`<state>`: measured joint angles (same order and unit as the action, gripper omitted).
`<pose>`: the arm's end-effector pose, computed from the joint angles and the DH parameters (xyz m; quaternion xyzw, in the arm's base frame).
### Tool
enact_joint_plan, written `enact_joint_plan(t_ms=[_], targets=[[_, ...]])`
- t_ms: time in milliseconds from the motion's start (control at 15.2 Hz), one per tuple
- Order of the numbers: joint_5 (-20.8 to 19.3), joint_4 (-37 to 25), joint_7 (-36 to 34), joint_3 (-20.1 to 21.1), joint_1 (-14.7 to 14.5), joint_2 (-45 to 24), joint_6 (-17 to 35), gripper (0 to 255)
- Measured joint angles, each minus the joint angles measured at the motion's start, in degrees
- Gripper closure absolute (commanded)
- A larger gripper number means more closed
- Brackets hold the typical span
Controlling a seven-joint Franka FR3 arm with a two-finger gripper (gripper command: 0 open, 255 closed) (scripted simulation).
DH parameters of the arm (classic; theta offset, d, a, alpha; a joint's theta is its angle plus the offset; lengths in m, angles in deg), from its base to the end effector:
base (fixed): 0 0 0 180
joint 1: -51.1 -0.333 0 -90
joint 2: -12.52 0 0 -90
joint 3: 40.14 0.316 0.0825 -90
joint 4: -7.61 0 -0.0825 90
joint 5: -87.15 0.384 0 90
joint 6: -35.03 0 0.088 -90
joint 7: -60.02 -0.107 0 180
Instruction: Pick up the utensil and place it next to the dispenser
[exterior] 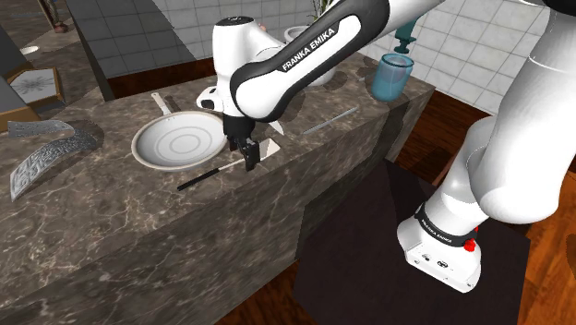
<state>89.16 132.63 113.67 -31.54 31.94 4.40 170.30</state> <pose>0.4911 0.2582 0.3290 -0.7663 -0.6418 -0.0239 0.0182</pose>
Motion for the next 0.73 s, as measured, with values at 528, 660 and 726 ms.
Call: enact_joint_plan(t_ms=[528, 660, 726], targets=[[0.2, 0.0, 0.1, 0.3, -0.2, 0.6, -0.5, 255], [0.2, -0.1, 0.0, 0.3, -0.2, 0.6, -0.5, 255], [0.1, -0.2, 0.0, 0.3, -0.1, 0.6, -0.6, 255]])
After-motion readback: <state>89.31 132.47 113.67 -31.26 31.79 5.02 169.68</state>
